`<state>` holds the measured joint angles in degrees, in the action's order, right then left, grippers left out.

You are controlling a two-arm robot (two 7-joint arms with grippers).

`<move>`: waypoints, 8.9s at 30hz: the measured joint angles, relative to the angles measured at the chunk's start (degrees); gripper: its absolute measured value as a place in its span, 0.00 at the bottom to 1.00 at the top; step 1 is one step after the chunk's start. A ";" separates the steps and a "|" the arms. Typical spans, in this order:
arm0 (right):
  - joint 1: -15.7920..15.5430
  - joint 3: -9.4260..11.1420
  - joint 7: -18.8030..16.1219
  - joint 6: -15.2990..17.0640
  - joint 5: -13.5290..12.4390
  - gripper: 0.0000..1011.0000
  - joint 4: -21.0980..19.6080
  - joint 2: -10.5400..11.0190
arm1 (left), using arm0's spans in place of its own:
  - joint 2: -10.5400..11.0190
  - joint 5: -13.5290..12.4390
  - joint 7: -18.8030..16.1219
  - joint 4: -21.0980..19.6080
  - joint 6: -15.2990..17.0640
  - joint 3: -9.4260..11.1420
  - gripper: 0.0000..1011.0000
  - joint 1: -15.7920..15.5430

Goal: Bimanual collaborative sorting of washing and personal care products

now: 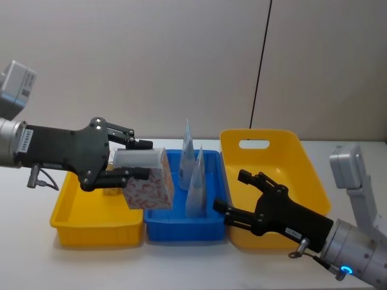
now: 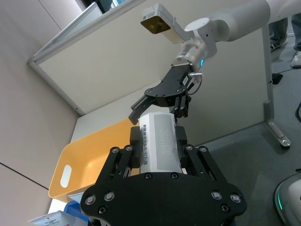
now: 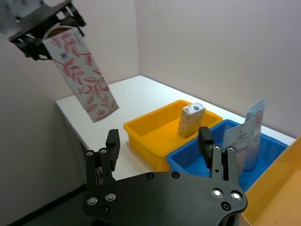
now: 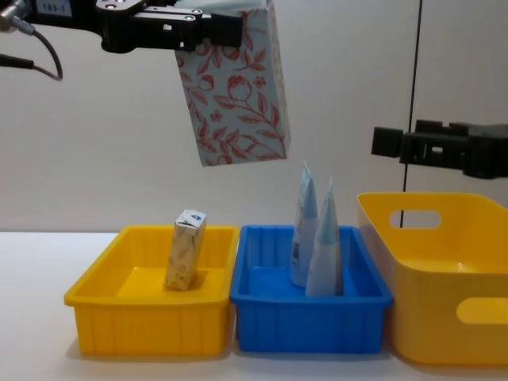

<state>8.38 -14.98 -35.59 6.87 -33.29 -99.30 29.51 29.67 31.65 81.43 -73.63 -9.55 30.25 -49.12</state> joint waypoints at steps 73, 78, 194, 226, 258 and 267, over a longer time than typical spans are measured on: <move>14.35 -12.53 -10.78 -10.59 3.65 0.99 9.52 -2.79 | -0.15 0.39 0.15 0.65 -0.30 0.42 0.39 0.04; 15.27 -13.41 -10.51 -11.08 4.65 0.99 10.13 -3.05 | -0.15 0.38 0.15 0.65 -0.30 0.42 0.39 0.04; 1.27 -4.28 10.05 -10.07 0.54 0.37 -2.21 7.81 | -0.15 0.39 0.16 0.65 -0.30 0.42 0.99 0.03; 2.71 -0.98 32.66 -4.40 11.50 0.37 5.84 -0.25 | -0.15 0.39 0.16 0.65 -0.30 0.42 0.99 0.04; 23.84 -5.64 53.11 -4.66 27.62 0.37 41.84 -15.85 | -0.14 0.39 0.15 0.66 -0.30 0.42 0.99 0.04; 31.02 -7.66 53.13 -10.73 30.56 0.37 53.86 -19.62 | -0.16 0.39 0.15 0.65 -0.30 0.42 0.99 0.04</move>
<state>39.40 -22.64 17.55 -3.86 -2.73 -45.43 9.89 29.51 32.04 81.58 -72.98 -9.85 30.67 -49.09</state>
